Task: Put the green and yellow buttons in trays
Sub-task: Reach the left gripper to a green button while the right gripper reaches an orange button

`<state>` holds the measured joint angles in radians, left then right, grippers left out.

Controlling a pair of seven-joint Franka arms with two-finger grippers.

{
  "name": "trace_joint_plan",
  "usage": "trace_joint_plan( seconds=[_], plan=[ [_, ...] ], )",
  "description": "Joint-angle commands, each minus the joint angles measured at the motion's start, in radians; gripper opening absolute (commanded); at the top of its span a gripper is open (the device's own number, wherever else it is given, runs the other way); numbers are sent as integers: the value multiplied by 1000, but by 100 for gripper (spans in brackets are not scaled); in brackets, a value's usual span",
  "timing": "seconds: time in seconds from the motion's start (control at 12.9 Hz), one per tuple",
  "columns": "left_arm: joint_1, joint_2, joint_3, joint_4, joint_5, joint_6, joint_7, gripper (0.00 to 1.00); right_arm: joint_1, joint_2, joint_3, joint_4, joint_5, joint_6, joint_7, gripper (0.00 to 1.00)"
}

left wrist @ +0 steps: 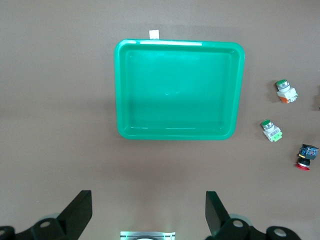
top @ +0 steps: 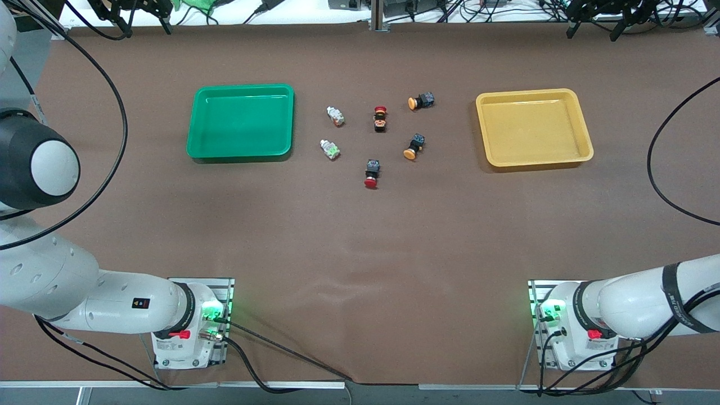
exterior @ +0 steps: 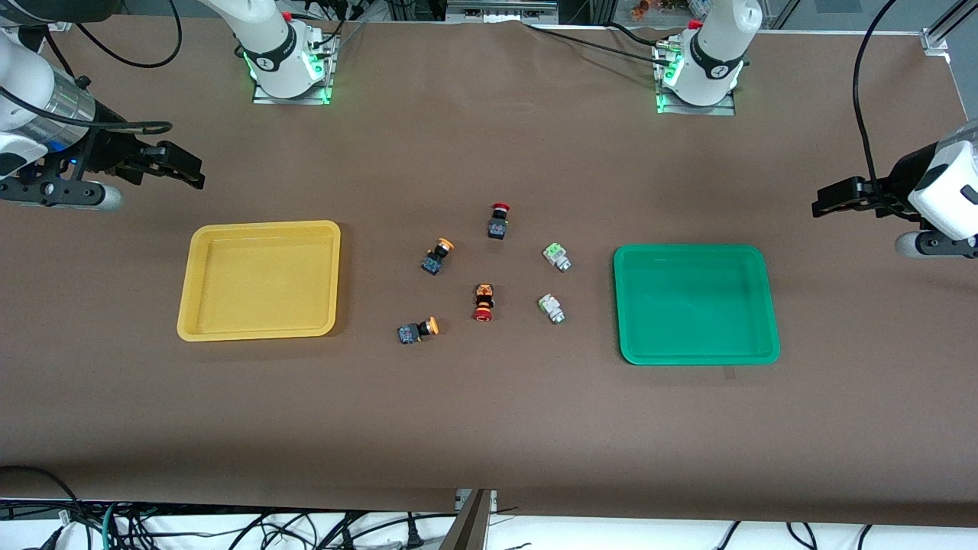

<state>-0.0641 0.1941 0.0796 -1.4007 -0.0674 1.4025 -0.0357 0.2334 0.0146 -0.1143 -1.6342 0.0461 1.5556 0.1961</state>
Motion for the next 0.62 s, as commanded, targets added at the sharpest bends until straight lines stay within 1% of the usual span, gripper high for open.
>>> trace_joint_plan(
  seconds=[0.0,0.16,0.31,0.47,0.54],
  plan=[
    [4,21,3,38,23,-10,-10,100,-3,4,8,19,-19,-15,2,100],
    [4,24,5,38,24,-10,-12,100,-3,7,8,25,-23,-14,-9,100],
    [3,24,5,38,24,-10,-12,100,20,25,8,24,-25,-6,2,100],
    [-3,24,2,38,24,-10,-12,100,32,71,8,27,-17,18,22,100],
    [-6,25,0,38,17,-8,-18,100,36,109,10,27,-9,58,69,100]
  ],
)
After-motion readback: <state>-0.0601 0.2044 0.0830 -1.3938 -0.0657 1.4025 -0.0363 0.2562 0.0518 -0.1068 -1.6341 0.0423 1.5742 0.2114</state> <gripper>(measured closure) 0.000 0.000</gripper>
